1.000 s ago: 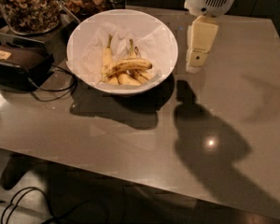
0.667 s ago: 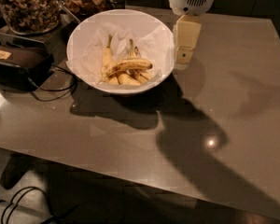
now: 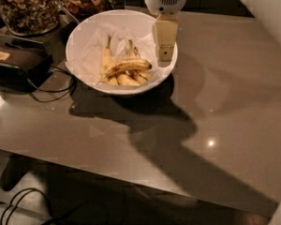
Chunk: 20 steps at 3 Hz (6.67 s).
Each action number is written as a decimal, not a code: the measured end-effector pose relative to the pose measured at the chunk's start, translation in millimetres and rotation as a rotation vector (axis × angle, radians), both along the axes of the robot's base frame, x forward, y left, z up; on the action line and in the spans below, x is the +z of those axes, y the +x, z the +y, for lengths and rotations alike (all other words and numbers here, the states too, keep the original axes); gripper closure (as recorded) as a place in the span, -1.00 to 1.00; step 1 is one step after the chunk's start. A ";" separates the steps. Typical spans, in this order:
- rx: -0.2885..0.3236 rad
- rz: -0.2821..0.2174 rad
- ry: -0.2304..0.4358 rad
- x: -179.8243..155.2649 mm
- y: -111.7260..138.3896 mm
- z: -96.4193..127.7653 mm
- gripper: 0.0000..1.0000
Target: Pick banana from white bowl
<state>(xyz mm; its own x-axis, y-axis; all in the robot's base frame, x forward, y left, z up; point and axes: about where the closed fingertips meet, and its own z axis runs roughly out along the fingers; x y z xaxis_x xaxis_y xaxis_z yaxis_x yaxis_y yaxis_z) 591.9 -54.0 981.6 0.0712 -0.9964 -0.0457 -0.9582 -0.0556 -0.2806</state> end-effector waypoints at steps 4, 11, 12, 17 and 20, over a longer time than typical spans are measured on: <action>0.107 0.015 0.054 -13.3 37.6 47.5 -0.32; 0.157 0.218 0.129 -89.5 47.3 85.8 -0.06; 0.164 0.242 0.145 -96.0 43.1 90.7 -0.08; 0.102 0.191 0.197 -82.5 26.4 80.7 1.00; 0.070 0.081 0.166 -16.0 -18.3 67.2 1.00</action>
Offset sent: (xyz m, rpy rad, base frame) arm 0.0233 0.0385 -0.0108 0.0373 0.0600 0.1053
